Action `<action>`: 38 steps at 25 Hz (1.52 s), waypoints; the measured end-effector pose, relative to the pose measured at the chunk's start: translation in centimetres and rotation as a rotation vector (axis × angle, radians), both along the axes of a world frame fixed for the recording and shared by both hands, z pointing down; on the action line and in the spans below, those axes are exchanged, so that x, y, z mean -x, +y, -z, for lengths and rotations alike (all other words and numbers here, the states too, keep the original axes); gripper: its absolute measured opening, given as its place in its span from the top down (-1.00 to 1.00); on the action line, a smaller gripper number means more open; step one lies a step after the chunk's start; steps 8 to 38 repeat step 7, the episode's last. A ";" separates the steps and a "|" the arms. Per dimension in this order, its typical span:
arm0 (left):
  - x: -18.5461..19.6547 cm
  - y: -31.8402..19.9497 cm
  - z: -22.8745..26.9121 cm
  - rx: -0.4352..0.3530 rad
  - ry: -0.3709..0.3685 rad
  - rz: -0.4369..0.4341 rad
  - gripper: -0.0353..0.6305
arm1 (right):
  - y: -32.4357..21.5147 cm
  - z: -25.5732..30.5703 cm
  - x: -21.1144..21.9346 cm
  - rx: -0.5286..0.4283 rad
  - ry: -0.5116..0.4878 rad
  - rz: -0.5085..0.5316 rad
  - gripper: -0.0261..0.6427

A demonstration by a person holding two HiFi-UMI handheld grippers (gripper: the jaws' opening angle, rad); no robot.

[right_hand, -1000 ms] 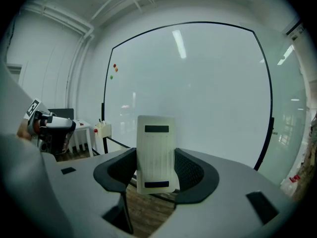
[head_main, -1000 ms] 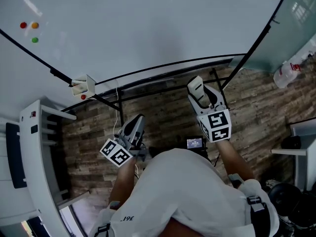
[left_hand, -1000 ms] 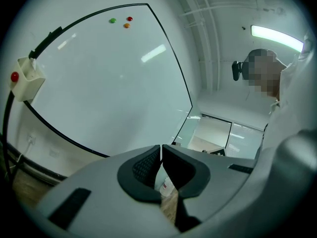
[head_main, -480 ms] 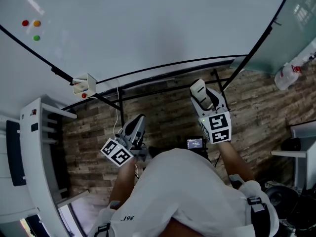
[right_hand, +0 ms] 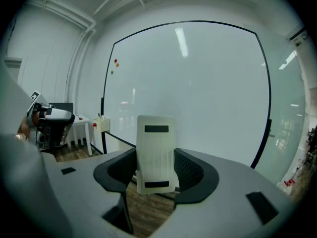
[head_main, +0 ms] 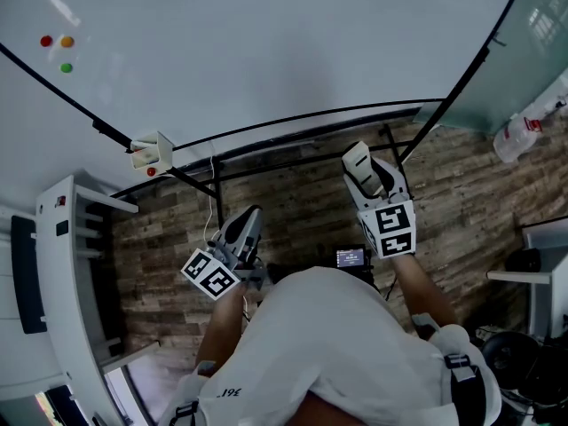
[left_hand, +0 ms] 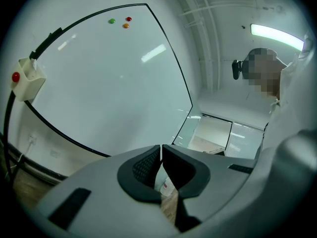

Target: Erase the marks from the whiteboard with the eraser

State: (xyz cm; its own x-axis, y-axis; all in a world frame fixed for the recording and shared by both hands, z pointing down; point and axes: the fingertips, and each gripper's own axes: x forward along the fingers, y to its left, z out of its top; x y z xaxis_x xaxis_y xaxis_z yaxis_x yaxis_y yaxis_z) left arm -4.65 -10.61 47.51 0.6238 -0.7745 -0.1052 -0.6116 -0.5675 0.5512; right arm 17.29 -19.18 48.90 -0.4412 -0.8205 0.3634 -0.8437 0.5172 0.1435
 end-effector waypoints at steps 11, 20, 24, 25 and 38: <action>-0.1 0.5 -0.1 -0.001 -0.001 0.000 0.85 | 0.5 0.0 0.1 -0.002 0.004 0.006 0.17; -0.1 0.5 -0.1 -0.001 -0.001 0.000 0.85 | 0.5 0.0 0.1 -0.002 0.004 0.006 0.17; -0.1 0.5 -0.1 -0.001 -0.001 0.000 0.85 | 0.5 0.0 0.1 -0.002 0.004 0.006 0.17; -0.1 0.5 -0.1 -0.001 -0.001 0.000 0.85 | 0.5 0.0 0.1 -0.002 0.004 0.006 0.17; -0.1 0.5 -0.1 -0.001 -0.001 0.000 0.85 | 0.5 0.0 0.1 -0.002 0.004 0.006 0.17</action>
